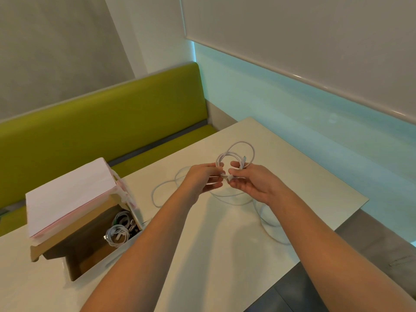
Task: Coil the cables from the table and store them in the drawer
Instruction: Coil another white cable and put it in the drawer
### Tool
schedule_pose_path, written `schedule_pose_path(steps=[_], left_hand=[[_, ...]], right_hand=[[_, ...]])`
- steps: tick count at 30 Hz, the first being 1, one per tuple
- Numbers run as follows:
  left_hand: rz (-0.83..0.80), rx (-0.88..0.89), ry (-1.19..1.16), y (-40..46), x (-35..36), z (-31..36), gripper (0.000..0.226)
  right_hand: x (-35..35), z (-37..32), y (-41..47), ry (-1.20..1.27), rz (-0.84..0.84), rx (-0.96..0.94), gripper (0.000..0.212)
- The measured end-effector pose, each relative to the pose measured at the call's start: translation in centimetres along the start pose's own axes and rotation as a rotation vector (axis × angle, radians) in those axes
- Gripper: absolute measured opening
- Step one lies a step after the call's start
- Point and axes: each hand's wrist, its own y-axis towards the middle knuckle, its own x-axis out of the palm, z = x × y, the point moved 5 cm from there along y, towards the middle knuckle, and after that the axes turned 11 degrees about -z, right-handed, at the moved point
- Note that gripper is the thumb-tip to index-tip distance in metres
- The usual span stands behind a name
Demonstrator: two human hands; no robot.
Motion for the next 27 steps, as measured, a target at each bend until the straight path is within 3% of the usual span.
schedule_pose_path(steps=[2, 7, 13, 20, 27], left_hand=[[-0.018, -0.019, 0.132, 0.2, -0.2, 0.3, 0.015], [-0.01, 0.082, 0.275, 0.3, -0.6, 1.1, 0.028], [0.127, 0.168, 0.098, 0.6, -1.1, 0.9, 0.019], [0.216, 0.188, -0.022, 0.9, -1.1, 0.7, 0.02], [-0.162, 0.024, 0.055, 0.5, -0.6, 0.7, 0.028]], right_hand=[[-0.1, -0.1, 0.0, -0.107, 0.001, 0.032, 0.026], [-0.3, -0.2, -0.2, -0.226, -0.016, 0.077, 0.031], [-0.5, 0.0, -0.6, -0.315, 0.017, 0.056, 0.041], [-1.0, -0.4, -0.7, -0.475, 0.081, 0.041, 0.038], [-2.3, -1.1, -1.3, -0.567, 0.249, -0.053, 0.029]])
